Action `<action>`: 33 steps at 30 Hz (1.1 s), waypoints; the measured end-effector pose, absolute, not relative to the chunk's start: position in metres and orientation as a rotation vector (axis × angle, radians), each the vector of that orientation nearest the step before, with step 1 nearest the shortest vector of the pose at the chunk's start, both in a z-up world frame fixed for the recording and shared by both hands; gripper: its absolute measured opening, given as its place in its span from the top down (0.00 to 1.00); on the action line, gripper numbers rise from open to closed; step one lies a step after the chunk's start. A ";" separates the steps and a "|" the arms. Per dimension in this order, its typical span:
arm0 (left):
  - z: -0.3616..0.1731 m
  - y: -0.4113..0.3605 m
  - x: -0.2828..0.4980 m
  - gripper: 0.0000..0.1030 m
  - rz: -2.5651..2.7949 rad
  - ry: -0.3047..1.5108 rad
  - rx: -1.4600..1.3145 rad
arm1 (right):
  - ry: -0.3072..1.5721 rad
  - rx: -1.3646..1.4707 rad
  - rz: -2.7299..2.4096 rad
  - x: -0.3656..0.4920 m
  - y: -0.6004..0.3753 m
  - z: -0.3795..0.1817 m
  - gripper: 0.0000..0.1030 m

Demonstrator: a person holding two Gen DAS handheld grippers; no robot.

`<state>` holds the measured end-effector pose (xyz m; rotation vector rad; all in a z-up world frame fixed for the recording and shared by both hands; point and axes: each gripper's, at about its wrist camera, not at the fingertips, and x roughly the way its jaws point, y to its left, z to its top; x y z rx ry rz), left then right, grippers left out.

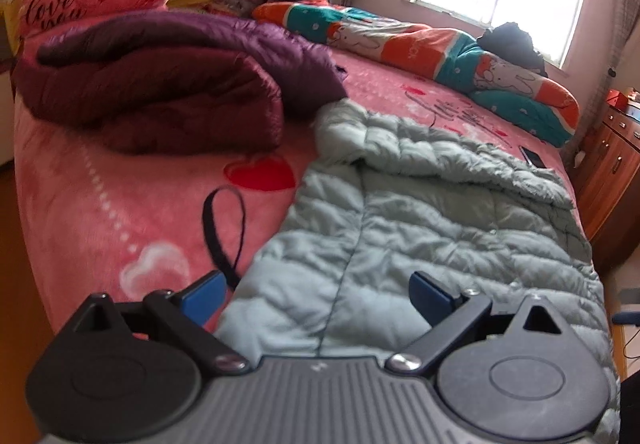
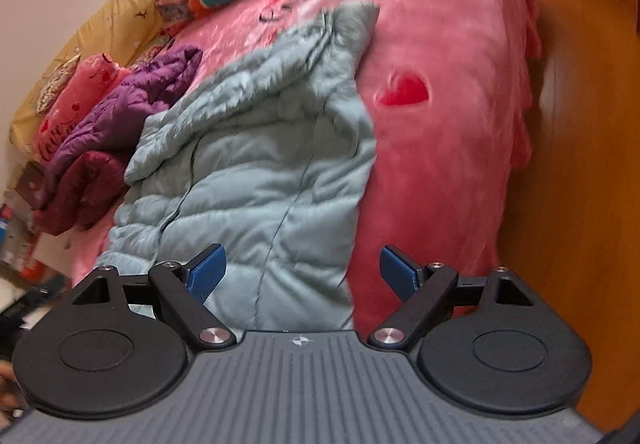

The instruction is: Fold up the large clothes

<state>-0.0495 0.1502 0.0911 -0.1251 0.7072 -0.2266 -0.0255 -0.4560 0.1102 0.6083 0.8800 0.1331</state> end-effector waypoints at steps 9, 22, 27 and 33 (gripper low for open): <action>0.066 0.168 -0.052 0.05 -0.240 0.781 -0.199 | 1.122 0.686 0.177 -0.021 -0.429 0.085 0.00; 0.057 0.180 -0.056 0.06 -0.352 0.842 -0.334 | 1.231 0.814 0.232 -0.030 -0.403 0.065 0.00; 0.058 0.194 -0.059 0.06 -0.398 0.836 -0.461 | 1.212 0.939 0.305 -0.039 -0.401 0.064 0.00; 0.063 0.200 -0.061 0.05 -0.279 0.819 -0.439 | 1.153 1.050 0.387 -0.050 -0.403 0.064 0.03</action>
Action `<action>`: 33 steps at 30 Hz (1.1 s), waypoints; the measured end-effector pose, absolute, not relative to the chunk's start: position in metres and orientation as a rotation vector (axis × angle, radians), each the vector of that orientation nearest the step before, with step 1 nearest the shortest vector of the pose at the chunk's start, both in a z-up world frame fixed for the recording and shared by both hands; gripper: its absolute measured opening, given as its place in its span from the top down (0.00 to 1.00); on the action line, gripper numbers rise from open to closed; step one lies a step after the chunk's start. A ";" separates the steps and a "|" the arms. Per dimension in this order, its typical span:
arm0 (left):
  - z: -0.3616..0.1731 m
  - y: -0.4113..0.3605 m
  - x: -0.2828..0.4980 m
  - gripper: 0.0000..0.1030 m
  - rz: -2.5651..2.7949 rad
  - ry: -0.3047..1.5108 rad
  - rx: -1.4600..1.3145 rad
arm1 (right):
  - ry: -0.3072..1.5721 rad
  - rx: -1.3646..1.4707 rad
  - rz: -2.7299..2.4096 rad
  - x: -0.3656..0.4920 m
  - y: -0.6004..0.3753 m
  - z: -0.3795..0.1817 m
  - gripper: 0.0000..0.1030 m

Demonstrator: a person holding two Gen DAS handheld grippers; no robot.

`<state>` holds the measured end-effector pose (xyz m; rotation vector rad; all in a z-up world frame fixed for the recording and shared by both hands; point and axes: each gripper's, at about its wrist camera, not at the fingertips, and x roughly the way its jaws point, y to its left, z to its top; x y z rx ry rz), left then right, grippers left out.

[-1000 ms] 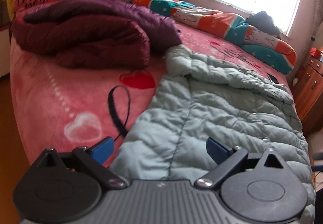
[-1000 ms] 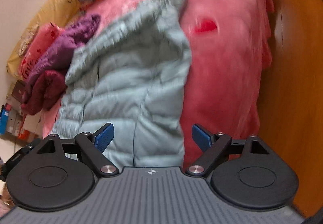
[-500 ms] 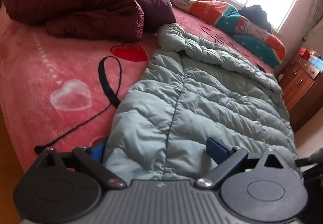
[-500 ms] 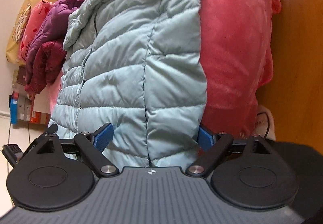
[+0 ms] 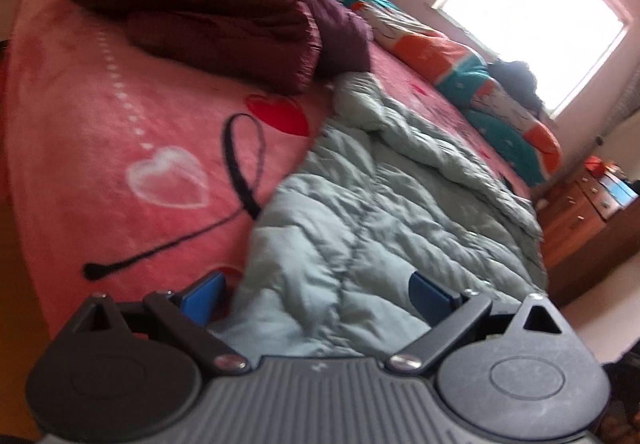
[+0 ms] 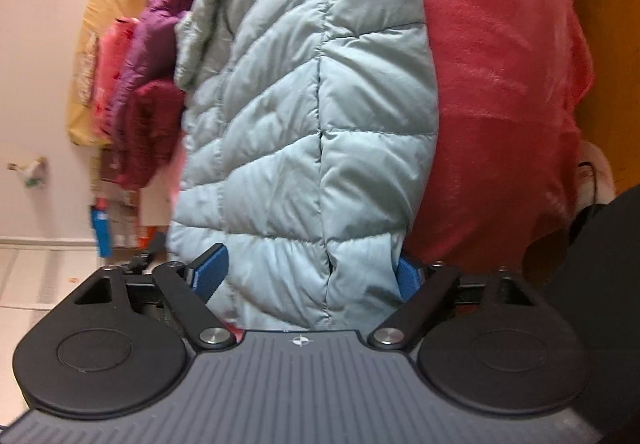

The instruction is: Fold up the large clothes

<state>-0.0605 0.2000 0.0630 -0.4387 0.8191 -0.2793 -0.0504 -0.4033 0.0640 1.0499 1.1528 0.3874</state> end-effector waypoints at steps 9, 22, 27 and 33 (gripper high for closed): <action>0.061 0.211 -0.059 0.04 -0.222 0.855 -0.431 | 1.224 0.989 0.471 -0.050 -0.382 0.061 0.06; 0.061 0.204 -0.066 0.66 -0.376 0.934 -0.512 | 1.161 0.958 0.530 -0.043 -0.371 0.067 0.58; 0.070 0.198 -0.071 0.85 -0.429 0.900 -0.540 | 1.074 0.984 0.580 -0.041 -0.376 0.074 0.71; 0.091 0.197 -0.069 0.91 -0.463 0.816 -0.616 | 0.972 1.035 0.628 -0.038 -0.386 0.080 0.76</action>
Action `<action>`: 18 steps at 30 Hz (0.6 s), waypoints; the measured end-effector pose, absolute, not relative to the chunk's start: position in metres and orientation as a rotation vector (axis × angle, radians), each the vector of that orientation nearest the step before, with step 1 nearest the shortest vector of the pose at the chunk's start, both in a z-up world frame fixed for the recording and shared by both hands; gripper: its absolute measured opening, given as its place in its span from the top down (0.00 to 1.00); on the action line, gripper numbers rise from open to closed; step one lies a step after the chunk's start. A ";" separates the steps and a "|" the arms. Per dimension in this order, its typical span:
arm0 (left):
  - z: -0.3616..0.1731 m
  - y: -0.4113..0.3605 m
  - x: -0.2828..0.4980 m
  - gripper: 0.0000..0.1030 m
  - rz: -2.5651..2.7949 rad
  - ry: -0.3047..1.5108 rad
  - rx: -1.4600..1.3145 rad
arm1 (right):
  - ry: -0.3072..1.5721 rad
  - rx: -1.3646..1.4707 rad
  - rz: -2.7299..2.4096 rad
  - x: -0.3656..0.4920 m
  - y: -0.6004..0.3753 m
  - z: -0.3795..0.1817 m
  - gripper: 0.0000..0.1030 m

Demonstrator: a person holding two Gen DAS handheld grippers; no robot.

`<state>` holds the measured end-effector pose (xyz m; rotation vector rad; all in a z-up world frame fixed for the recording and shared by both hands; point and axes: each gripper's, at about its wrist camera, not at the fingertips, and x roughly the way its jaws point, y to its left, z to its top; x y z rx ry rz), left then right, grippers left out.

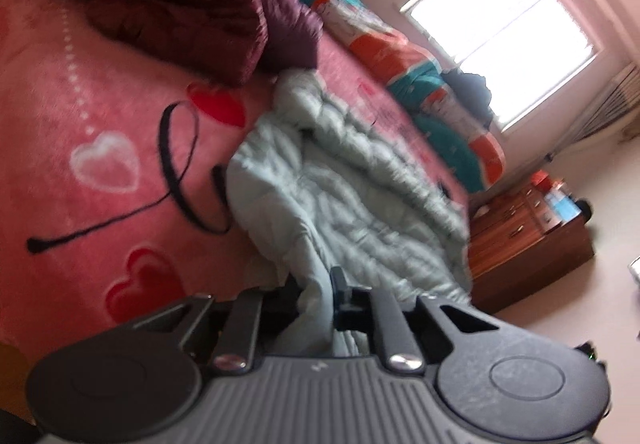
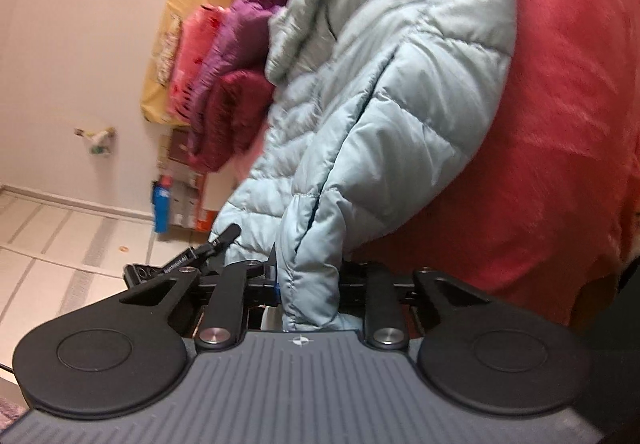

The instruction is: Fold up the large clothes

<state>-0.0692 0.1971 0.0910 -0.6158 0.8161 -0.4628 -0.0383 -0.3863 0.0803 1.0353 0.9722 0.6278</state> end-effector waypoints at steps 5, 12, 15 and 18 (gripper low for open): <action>0.114 0.195 -0.058 0.92 -0.497 0.736 -0.694 | 0.879 1.073 0.634 -0.035 -0.394 0.088 0.79; 0.154 0.173 -0.027 0.92 -0.570 0.627 -0.747 | 0.782 1.126 0.616 -0.018 -0.403 0.103 0.83; 0.168 0.162 -0.007 0.92 -0.602 0.591 -0.757 | 0.723 1.150 0.598 -0.006 -0.408 0.114 0.84; 0.181 0.146 0.018 0.92 -0.623 0.563 -0.744 | 0.676 1.164 0.577 0.010 -0.418 0.125 0.84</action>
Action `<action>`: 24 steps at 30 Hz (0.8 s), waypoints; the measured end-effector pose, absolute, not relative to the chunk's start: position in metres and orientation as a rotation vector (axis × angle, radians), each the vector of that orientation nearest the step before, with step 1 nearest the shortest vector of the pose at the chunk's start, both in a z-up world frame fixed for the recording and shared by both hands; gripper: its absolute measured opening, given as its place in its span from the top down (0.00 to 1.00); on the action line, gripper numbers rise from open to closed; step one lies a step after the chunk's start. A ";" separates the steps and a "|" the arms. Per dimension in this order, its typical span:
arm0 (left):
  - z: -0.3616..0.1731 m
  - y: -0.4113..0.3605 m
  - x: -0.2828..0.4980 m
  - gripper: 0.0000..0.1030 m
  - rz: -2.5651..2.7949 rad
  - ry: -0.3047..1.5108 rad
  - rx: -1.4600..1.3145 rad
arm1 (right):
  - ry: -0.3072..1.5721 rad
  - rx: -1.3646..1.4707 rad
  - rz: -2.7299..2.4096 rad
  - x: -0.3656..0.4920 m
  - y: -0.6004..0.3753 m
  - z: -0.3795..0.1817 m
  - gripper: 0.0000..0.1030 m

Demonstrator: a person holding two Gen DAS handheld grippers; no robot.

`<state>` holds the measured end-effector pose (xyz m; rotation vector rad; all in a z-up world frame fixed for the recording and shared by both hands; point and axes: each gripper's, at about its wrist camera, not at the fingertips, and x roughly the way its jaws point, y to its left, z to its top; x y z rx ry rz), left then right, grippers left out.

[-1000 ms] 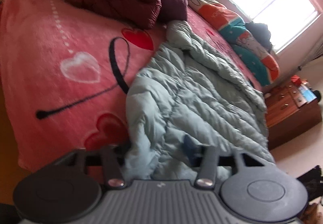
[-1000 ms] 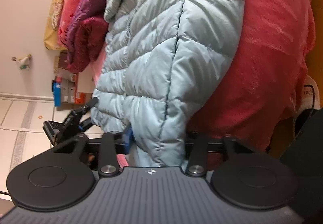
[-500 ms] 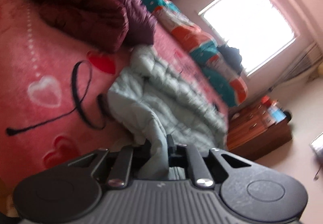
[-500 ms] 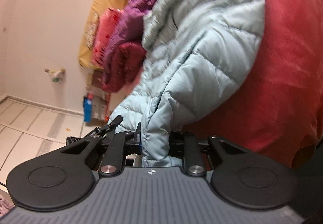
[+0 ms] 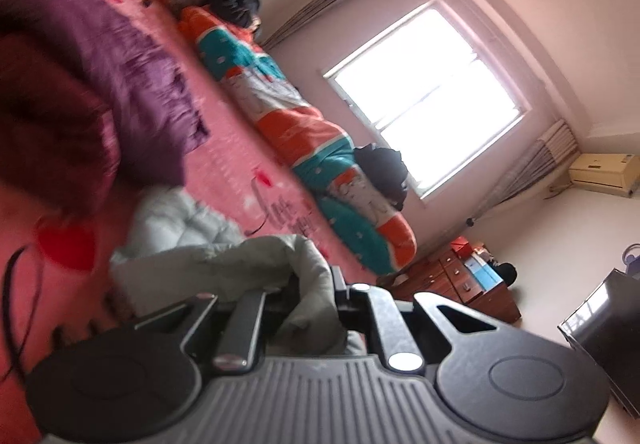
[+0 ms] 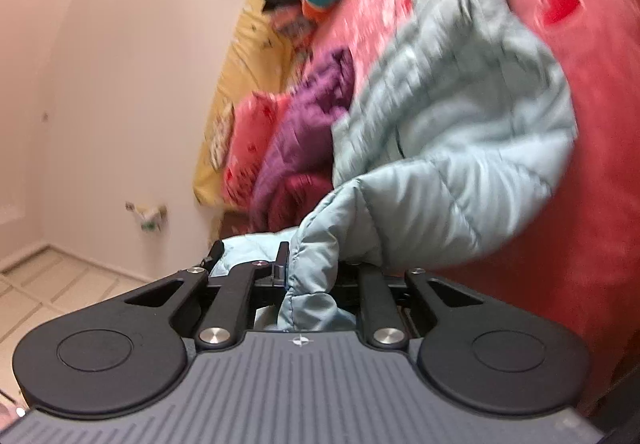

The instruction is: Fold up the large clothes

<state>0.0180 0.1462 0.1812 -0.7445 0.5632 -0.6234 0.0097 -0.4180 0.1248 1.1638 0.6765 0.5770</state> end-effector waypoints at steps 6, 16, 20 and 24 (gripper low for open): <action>0.191 0.123 0.069 0.92 -0.615 0.542 -0.736 | 0.613 1.177 0.520 0.056 -0.436 0.137 0.84; 0.158 0.097 0.161 0.92 -0.478 0.611 -0.737 | 0.596 1.240 0.366 0.143 -0.472 0.111 0.84; 0.140 0.084 0.191 0.92 -0.428 0.652 -0.679 | 0.617 1.287 0.311 0.175 -0.477 0.084 0.84; 0.122 0.074 0.213 0.92 -0.390 0.684 -0.642 | 0.628 1.320 0.277 0.197 -0.482 0.066 0.84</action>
